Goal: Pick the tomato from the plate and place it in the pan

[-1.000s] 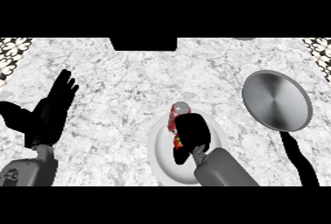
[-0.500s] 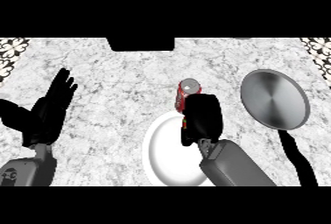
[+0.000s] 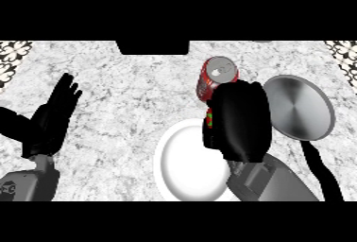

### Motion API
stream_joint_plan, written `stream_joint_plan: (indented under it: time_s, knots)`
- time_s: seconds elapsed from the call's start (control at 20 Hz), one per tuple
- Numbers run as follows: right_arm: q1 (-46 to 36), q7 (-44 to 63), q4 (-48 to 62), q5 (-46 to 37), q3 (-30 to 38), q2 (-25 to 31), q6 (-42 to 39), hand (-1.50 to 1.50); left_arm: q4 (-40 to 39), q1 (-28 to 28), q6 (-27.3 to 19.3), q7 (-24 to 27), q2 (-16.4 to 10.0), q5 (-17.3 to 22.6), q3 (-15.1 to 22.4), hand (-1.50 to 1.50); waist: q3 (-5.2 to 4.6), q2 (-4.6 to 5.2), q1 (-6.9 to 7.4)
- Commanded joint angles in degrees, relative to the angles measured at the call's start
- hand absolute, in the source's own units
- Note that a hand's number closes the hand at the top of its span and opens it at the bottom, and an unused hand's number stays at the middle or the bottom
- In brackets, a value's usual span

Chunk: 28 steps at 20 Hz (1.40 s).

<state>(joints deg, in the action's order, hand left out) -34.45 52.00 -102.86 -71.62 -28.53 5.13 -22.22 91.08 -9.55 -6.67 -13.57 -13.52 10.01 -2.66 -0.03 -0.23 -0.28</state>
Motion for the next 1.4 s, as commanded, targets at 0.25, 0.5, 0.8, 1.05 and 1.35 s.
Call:
stream_joint_plan:
  time_s: [0.25, 0.5, 0.8, 1.05, 1.35]
  knots:
    - [0.3, -4.6, -1.5, 0.6, 14.6, 4.8, 3.0, 1.50, 1.2, 0.3, 1.2, -0.8, -0.1, -0.2, -0.8, 0.00, 0.04, 0.22, 0.25]
    - [6.1, -12.1, -1.5, 4.6, 23.2, 10.7, 8.0, 1.50, -2.1, 1.0, 2.4, 2.8, 1.0, -0.7, -0.8, 0.00, 0.04, 0.27, 0.03]
    - [5.8, -23.6, 11.2, 9.5, 34.3, 15.3, 19.0, 1.50, 0.3, 0.3, 0.0, 0.0, 2.5, -2.5, 0.3, 0.00, 0.05, 0.34, 0.44]
    - [7.8, -37.2, 23.2, 16.0, 41.2, 19.9, 25.3, 1.50, -1.5, -1.2, 0.8, 1.4, 2.5, -1.9, -0.8, 0.00, 0.06, 0.44, 0.52]
    - [6.0, -49.8, 39.3, 19.6, 43.2, 19.1, 33.1, 1.50, 2.1, 1.8, 3.7, -0.4, 0.1, -0.2, -2.5, 0.00, 0.08, 0.41, 1.03]
